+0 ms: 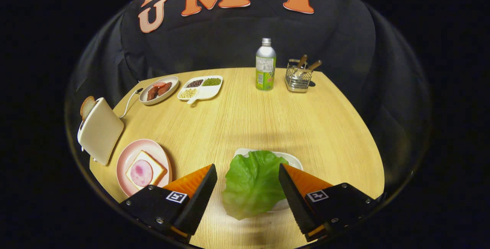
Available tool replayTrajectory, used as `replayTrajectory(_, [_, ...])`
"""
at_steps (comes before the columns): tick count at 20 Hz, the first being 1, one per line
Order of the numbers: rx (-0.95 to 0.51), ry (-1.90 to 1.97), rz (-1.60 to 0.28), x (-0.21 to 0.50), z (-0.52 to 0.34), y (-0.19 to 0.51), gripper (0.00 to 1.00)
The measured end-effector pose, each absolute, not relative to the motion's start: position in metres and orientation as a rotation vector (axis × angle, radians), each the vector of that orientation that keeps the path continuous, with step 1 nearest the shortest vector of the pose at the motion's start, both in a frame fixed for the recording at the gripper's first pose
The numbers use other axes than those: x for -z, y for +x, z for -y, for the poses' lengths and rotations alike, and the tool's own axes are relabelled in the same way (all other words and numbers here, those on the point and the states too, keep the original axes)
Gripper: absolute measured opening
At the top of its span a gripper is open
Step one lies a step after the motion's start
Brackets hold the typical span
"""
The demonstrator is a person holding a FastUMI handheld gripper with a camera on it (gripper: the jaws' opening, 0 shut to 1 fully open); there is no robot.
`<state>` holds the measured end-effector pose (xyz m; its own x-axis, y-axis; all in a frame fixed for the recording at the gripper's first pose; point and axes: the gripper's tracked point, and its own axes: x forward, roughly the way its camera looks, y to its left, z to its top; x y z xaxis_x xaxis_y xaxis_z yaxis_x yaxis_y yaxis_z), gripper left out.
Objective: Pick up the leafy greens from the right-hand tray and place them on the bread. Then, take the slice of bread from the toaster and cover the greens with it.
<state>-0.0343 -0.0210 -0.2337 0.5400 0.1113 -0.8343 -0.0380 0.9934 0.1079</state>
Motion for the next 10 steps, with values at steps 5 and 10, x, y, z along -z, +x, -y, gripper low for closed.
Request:
replayTrajectory(5, [-0.07, 0.108, -1.143, 0.264, 0.026, -0.04, 0.96])
replayTrajectory(10, [-0.042, 0.065, -1.218, 0.292, 0.034, -0.039, 0.95])
